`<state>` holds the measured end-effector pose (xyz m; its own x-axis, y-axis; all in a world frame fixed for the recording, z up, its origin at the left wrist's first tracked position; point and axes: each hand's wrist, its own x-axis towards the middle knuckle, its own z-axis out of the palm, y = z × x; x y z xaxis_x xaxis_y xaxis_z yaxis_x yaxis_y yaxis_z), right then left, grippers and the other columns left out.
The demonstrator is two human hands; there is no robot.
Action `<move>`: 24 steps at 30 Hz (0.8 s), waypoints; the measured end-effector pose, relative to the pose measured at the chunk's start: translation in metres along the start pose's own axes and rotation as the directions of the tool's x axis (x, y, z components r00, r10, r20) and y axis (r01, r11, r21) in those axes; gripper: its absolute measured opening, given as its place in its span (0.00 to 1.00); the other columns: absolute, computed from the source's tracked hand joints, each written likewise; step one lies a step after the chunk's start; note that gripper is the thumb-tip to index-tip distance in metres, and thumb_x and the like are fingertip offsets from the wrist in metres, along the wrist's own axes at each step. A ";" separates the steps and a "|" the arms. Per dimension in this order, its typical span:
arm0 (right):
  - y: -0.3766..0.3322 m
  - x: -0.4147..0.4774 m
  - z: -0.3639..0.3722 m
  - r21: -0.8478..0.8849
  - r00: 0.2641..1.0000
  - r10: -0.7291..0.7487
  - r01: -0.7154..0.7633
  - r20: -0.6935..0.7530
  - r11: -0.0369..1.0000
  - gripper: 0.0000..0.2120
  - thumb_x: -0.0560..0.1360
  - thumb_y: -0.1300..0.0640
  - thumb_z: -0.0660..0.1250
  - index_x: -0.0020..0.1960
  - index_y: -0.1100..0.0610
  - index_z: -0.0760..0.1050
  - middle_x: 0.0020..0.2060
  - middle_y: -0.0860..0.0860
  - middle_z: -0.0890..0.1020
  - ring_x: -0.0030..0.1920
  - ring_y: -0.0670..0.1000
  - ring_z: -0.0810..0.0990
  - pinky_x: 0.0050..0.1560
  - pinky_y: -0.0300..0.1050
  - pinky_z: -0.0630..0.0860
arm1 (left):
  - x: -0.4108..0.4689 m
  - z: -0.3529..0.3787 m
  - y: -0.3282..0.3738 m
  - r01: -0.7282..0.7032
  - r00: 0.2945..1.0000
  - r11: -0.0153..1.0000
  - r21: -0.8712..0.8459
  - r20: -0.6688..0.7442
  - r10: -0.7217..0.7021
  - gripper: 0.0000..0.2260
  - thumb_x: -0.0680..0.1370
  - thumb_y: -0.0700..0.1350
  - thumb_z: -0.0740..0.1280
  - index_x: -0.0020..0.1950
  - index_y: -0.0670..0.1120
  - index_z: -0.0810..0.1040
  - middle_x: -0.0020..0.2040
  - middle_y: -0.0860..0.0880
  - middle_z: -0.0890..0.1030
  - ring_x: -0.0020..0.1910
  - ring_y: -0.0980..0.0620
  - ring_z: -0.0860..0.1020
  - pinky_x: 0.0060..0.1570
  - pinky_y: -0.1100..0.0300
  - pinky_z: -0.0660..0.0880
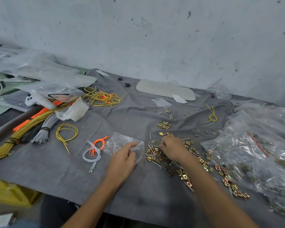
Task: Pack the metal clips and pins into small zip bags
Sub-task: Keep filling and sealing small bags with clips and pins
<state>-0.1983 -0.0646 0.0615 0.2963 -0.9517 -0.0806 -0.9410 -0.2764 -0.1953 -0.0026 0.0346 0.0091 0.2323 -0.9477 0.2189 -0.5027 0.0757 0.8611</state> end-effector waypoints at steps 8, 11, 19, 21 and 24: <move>0.005 -0.006 -0.003 -0.079 0.995 -0.026 0.034 0.100 0.996 0.08 0.82 0.58 0.54 0.52 0.58 0.72 0.50 0.57 0.76 0.59 0.61 0.76 0.59 0.53 0.72 | -0.001 -0.002 0.005 0.009 1.000 1.000 0.015 0.003 -0.009 0.20 0.73 0.49 0.57 0.62 0.57 0.79 0.36 0.53 0.81 0.42 0.54 0.79 0.49 0.51 0.77; 0.004 -0.011 -0.003 -0.064 0.999 -0.016 0.018 0.031 0.998 0.10 0.83 0.59 0.54 0.60 0.60 0.71 0.58 0.59 0.77 0.58 0.60 0.75 0.58 0.53 0.72 | -0.002 -0.003 0.006 0.009 1.000 1.000 0.025 0.004 -0.010 0.20 0.74 0.49 0.57 0.62 0.57 0.80 0.37 0.55 0.81 0.43 0.53 0.79 0.50 0.52 0.77; -0.040 -0.056 0.014 0.317 0.947 -0.151 0.241 -0.283 0.917 0.07 0.84 0.54 0.55 0.50 0.54 0.70 0.45 0.51 0.77 0.45 0.54 0.74 0.45 0.50 0.68 | -0.001 -0.003 0.007 0.002 1.000 1.000 0.015 -0.003 -0.002 0.21 0.73 0.48 0.57 0.62 0.55 0.80 0.40 0.55 0.83 0.44 0.54 0.80 0.51 0.52 0.77; -0.057 -0.063 0.030 0.279 0.932 -0.184 0.276 -0.313 0.920 0.06 0.83 0.56 0.57 0.53 0.56 0.72 0.49 0.54 0.75 0.48 0.56 0.74 0.49 0.49 0.67 | -0.002 -0.003 0.007 0.002 1.000 1.000 0.013 0.003 -0.002 0.22 0.73 0.47 0.57 0.63 0.55 0.80 0.40 0.55 0.83 0.44 0.53 0.80 0.52 0.51 0.77; -0.077 -0.065 0.047 0.179 0.939 -0.135 0.199 -0.316 0.964 0.10 0.81 0.58 0.58 0.61 0.55 0.72 0.55 0.55 0.69 0.54 0.57 0.71 0.52 0.46 0.68 | -0.003 -0.003 0.006 -0.018 1.000 1.000 -0.005 0.007 0.018 0.21 0.73 0.47 0.57 0.62 0.56 0.80 0.48 0.57 0.85 0.50 0.57 0.81 0.55 0.54 0.77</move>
<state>-0.1378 0.0247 0.0358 0.3537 -0.8986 0.2596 -0.8185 -0.4316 -0.3791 -0.0036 0.0386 0.0153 0.2177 -0.9483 0.2309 -0.5022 0.0941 0.8597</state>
